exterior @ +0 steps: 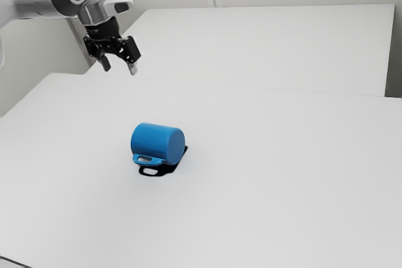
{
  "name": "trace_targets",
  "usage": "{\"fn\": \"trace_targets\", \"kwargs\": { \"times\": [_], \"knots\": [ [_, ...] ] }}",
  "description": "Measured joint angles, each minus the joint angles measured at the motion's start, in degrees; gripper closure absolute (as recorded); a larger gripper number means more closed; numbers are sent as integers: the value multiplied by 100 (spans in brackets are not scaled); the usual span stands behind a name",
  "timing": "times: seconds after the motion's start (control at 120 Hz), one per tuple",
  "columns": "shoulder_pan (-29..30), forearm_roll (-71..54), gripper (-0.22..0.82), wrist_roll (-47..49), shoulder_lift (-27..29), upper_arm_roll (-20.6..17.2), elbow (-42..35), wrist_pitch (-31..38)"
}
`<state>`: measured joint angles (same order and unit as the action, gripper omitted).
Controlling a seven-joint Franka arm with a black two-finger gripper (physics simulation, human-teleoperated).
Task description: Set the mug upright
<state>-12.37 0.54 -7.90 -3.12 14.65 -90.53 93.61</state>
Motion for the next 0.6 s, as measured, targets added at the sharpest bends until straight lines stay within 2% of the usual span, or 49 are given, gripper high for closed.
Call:
{"fn": "trace_targets", "kwargs": {
  "times": [0.258, 0.342, 0.408, 0.55, 0.6],
  "knots": [
    [-59, 400, 0, -427, -47, 65, -237, 23],
    [150, 893, 0, -529, -167, 10, -315, -75],
    [765, 1318, 1, -637, -305, -308, -365, -152],
    [2319, 1969, 1, -894, -524, -1502, -419, -319],
    [2647, 2131, 1, -989, -625, -1735, -417, -367]
  ]
}}
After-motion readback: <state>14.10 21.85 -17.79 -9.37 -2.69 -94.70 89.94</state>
